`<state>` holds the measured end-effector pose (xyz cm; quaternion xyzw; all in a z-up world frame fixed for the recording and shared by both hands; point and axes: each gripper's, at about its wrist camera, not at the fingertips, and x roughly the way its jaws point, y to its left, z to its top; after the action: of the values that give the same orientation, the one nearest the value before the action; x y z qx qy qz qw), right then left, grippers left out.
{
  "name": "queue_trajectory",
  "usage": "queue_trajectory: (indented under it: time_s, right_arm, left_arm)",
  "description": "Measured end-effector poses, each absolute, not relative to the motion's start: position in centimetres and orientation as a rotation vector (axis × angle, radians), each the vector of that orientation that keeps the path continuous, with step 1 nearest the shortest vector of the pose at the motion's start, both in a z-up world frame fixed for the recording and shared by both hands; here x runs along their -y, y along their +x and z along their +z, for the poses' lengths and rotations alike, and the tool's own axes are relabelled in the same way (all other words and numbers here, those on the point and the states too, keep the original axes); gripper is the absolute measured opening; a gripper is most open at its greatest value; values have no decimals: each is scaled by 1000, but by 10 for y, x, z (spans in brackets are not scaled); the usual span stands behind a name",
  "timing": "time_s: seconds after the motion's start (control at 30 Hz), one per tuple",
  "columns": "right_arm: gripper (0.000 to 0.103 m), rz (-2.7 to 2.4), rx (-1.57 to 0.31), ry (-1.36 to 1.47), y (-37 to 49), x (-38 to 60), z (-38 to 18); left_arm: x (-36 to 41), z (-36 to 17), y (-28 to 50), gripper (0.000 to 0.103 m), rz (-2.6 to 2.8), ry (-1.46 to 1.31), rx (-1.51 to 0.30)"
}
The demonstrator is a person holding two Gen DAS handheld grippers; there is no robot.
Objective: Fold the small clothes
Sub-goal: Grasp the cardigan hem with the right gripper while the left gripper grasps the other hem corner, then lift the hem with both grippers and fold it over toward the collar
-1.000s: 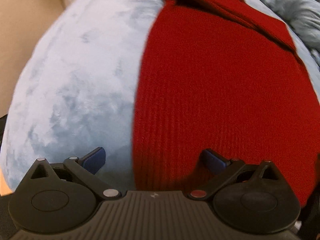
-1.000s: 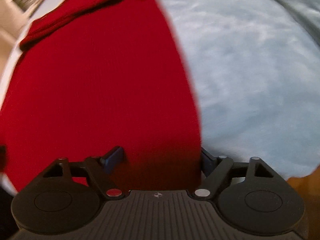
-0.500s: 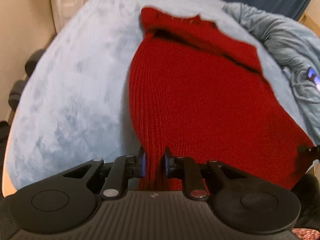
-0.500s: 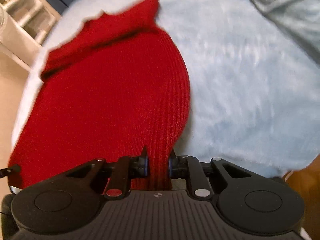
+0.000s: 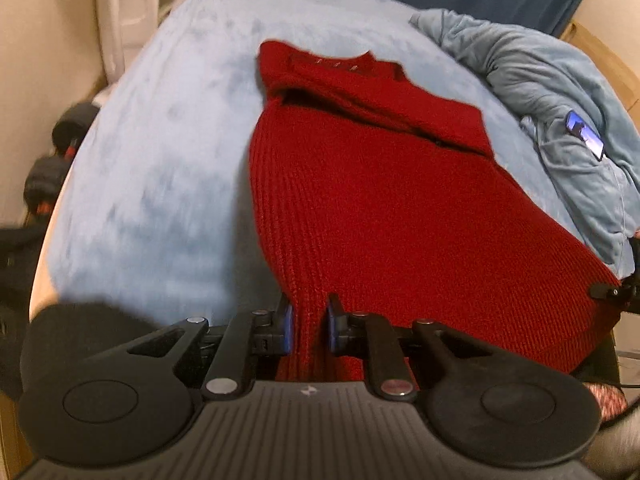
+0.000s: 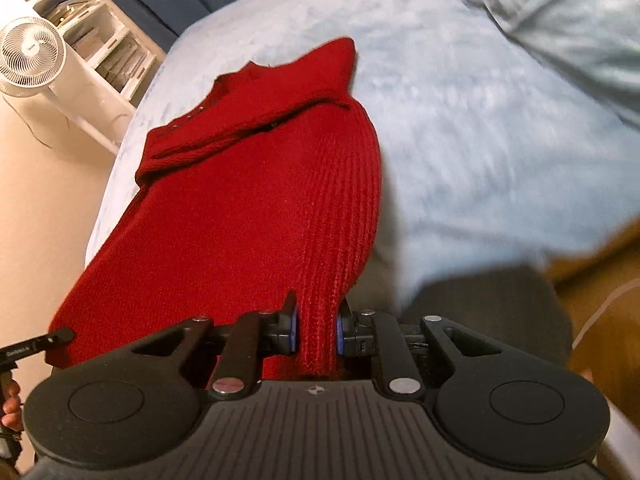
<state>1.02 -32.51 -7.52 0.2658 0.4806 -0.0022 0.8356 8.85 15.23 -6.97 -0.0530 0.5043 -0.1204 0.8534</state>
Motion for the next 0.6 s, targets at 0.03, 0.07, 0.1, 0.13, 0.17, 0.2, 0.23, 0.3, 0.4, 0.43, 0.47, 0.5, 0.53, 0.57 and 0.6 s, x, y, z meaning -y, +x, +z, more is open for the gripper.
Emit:
queue_trajectory:
  time_s: [0.03, 0.07, 0.1, 0.13, 0.17, 0.2, 0.23, 0.3, 0.4, 0.43, 0.47, 0.5, 0.53, 0.57, 0.6]
  right_arm:
    - [17, -9, -1027, 576, 5, 326, -77]
    - [17, -16, -1038, 585, 3, 327, -78]
    - [17, -21, -1046, 590, 4, 326, -76]
    - [17, -20, -1050, 592, 10, 327, -73]
    - [17, -14, -1047, 591, 17, 327, -67]
    - [17, -5, -1039, 591, 27, 329, -60]
    - [17, 5, -1032, 596, 38, 331, -52]
    - [17, 20, -1029, 619, 62, 337, -39]
    - [17, 34, -994, 647, 130, 355, -12]
    - [17, 31, -981, 650, 154, 361, -5]
    - [18, 29, -965, 646, 185, 366, 3]
    - [18, 15, -953, 644, 217, 372, 7]
    - [19, -8, -950, 647, 246, 377, 8]
    - [26, -37, -950, 655, 277, 384, 6]
    - [30, -69, -946, 658, 304, 390, 3]
  left_arm:
    - [-156, -72, 85, 17, -247, -124, -1074]
    - [-159, -74, 84, 17, -238, -133, -1081]
    - [-162, -74, 86, 17, -227, -141, -1082]
    - [-164, -71, 90, 17, -218, -149, -1077]
    - [-165, -67, 95, 17, -213, -161, -1066]
    - [-165, -60, 103, 17, -213, -179, -1051]
    - [-165, -53, 112, 17, -216, -191, -1038]
    - [-161, -34, 139, 17, -233, -186, -1014]
    - [-148, -7, 204, 17, -250, -158, -969]
    - [-144, 1, 231, 17, -248, -156, -961]
    - [-139, 7, 264, 17, -244, -152, -952]
    - [-133, 12, 299, 17, -232, -144, -941]
    - [-127, 15, 335, 19, -211, -151, -936]
    - [-123, 15, 368, 26, -183, -171, -937]
    - [-119, 14, 403, 33, -141, -179, -925]
